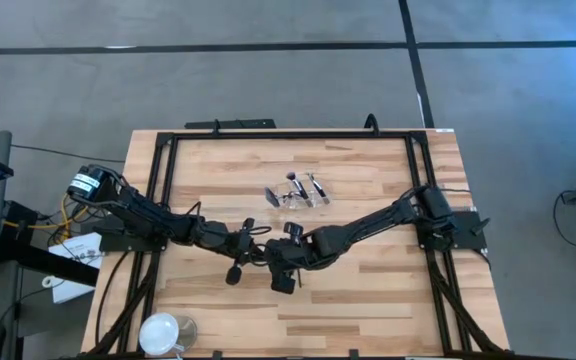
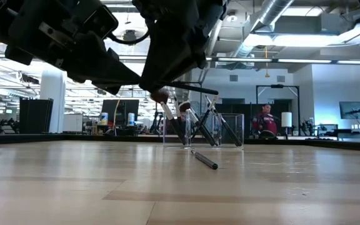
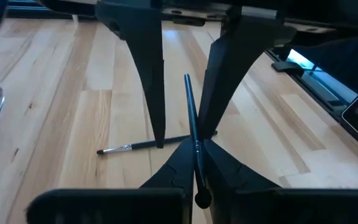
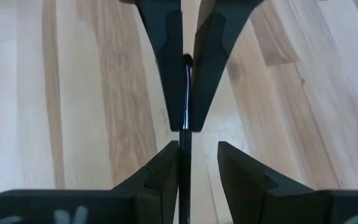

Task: Put items in baskets/containers
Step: Put the eyeshadow brush into the right section of the transparent organizer

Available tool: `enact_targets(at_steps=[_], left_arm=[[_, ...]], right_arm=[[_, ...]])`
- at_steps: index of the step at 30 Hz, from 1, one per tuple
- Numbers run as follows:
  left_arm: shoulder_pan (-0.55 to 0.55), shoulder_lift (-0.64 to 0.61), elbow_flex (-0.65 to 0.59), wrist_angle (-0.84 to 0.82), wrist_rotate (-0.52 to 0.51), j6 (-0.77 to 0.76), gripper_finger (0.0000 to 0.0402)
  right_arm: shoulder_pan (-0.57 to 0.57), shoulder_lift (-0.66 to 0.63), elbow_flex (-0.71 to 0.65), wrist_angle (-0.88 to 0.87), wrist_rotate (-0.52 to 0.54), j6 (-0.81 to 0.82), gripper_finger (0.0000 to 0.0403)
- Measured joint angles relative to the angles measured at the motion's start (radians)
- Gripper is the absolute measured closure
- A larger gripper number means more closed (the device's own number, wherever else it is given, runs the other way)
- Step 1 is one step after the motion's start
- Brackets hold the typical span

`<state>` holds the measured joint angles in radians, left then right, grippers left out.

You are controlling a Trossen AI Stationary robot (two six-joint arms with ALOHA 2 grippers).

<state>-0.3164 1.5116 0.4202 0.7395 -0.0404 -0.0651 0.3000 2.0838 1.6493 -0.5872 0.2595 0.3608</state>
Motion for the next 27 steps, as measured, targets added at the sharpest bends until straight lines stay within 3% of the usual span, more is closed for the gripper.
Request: enact_targets(at_steps=[8,17,22,27], left_arm=[[0.0,0.0,0.0,-0.005,-0.006,0.0,0.0385],[0.0,0.0,0.0,-0.006,-0.032,-0.003,0.0383],[0.0,0.0,0.0,-0.005,-0.049,-0.003,0.0363],[-0.001,0.001,0.0,-0.003,-0.057,-0.003,0.0331]], right_arm=[[-0.011,0.0,0.001,0.012,-0.001,-0.042,0.0311],[-0.019,0.0,0.001,0.012,-0.006,-0.075,0.0392],[-0.019,0.0,0.001,0.011,-0.001,-0.067,0.0382],[-0.019,-0.001,0.001,0.011,0.012,-0.046,0.0396]])
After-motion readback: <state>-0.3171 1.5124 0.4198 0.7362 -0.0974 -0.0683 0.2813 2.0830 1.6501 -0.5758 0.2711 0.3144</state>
